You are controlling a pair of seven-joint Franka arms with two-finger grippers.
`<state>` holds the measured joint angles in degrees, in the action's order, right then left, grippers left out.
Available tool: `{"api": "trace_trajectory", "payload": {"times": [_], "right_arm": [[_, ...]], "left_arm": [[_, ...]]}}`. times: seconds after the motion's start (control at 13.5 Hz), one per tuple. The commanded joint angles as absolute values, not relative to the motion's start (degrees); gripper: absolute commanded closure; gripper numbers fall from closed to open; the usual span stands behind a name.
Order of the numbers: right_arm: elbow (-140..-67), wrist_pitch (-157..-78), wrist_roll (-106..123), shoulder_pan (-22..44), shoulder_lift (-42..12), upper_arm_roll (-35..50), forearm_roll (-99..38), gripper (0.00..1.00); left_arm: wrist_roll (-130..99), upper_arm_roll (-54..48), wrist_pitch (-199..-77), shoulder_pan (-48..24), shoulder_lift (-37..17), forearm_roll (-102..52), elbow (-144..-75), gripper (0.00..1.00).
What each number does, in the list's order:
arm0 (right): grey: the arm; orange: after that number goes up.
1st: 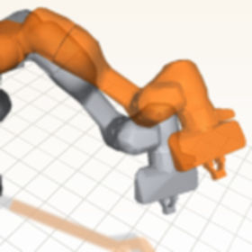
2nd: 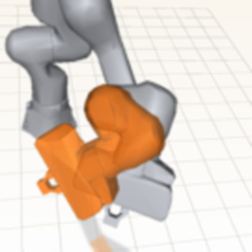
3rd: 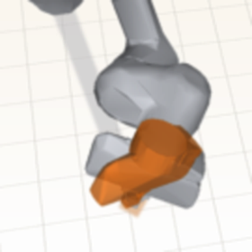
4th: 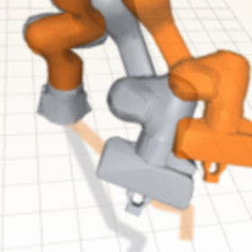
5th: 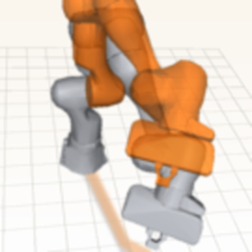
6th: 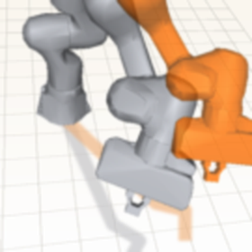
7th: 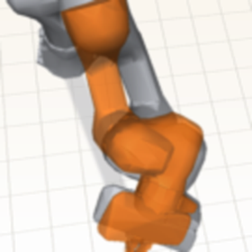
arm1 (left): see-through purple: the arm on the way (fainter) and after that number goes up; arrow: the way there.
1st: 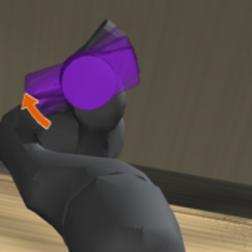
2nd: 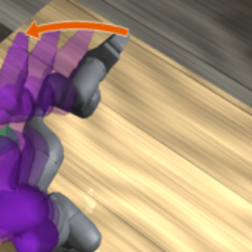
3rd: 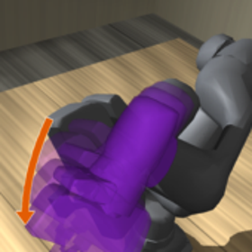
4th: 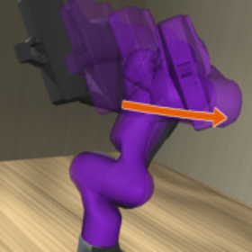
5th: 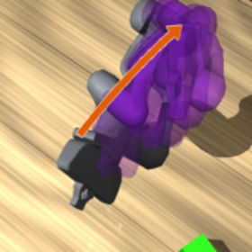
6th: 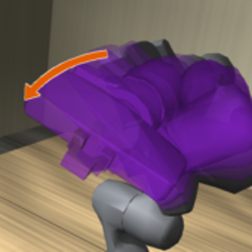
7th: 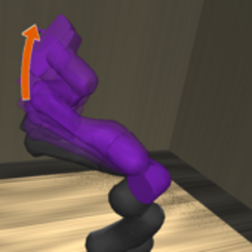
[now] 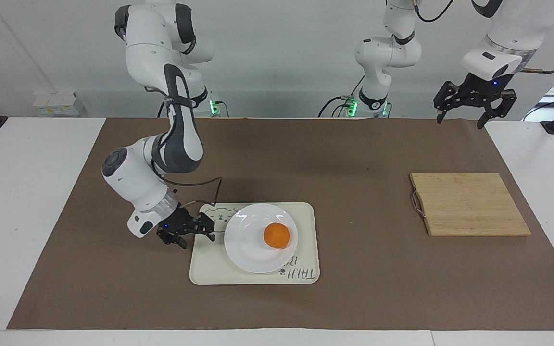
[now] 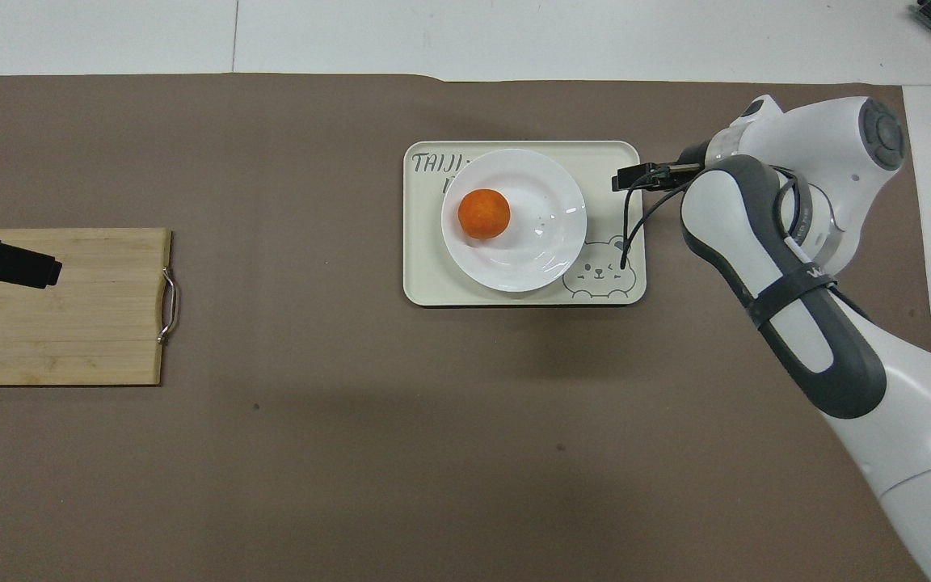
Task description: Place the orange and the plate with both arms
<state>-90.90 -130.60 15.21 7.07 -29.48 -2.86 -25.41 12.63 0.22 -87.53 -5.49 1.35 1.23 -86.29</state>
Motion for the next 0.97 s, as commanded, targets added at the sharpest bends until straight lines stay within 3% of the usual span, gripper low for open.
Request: {"api": "trace_trajectory", "payload": {"times": [0.0, 0.37, 0.89], "right_arm": [[-91.93, -124.83, 14.24, 5.28, -24.54, -3.25, -17.87, 0.0], [-91.85, -112.96, 13.98, 0.8, -16.63, -3.86, -10.12, 0.0], [-91.76, -102.49, 6.19, -2.72, -6.78, -4.31, -5.12, 0.0]], "left_arm": [[12.92, -0.18, -86.22, -4.75, 0.88, 1.67, -84.81, 0.0], [12.92, -0.18, -86.22, -4.75, 0.88, 1.67, -84.81, 0.0], [12.92, -0.18, -86.22, -4.75, 0.88, 1.67, -84.81, 0.0]]}}
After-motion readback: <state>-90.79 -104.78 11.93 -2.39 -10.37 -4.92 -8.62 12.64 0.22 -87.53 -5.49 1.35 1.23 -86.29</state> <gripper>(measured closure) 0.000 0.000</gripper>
